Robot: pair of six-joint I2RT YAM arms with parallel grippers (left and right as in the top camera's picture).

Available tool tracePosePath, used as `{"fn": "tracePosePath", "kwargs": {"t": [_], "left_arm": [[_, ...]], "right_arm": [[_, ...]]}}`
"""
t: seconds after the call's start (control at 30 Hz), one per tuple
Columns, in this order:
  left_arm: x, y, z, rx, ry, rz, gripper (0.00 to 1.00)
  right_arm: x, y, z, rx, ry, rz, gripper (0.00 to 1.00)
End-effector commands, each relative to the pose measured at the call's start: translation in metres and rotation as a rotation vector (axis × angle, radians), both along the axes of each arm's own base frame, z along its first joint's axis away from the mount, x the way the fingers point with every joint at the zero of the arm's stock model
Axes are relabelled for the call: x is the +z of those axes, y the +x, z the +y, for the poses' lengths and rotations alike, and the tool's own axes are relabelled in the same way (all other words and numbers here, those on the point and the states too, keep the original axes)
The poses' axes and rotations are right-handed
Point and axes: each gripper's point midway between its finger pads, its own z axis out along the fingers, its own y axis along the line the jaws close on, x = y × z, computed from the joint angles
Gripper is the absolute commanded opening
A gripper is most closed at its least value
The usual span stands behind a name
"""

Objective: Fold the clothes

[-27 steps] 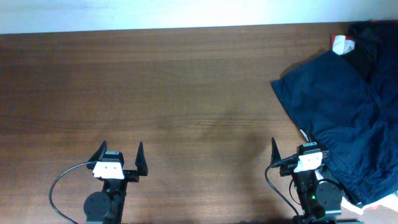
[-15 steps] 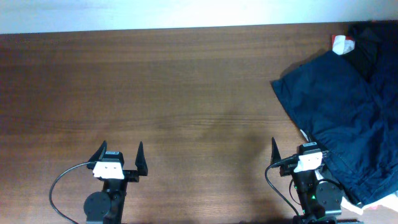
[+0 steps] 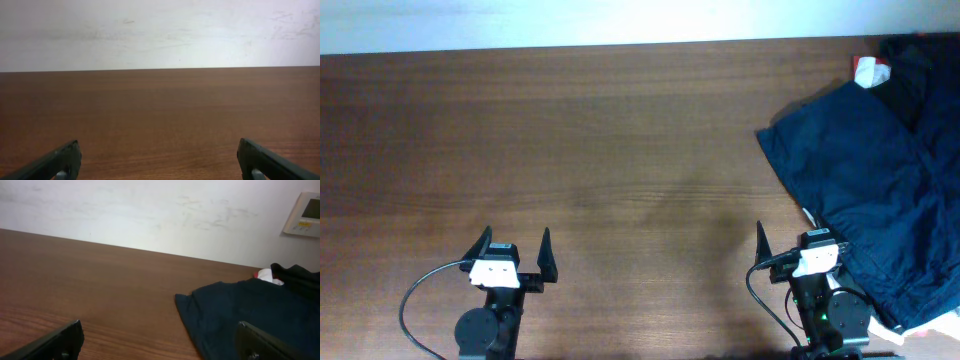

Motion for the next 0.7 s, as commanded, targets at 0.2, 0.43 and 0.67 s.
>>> {"fn": "tracePosePath", "kwargs": {"t": [0.2, 0.43, 0.67], "left_arm": [[-0.0016, -0.0002, -0.0008, -0.002, -0.005, 0.001, 0.99], [-0.0015, -0.0002, -0.0008, -0.002, -0.006, 0.001, 0.99], [-0.0008, -0.0002, -0.0010, -0.003, -0.006, -0.002, 0.99]], "right_arm": [[-0.0025, -0.0002, -0.0001, -0.003, 0.000, 0.004, 0.99], [-0.0025, -0.0002, 0.0001, -0.002, 0.000, 0.004, 0.99], [0.0057, -0.0001, 0.0018, -0.001, 0.178, -0.005, 0.99]]}}
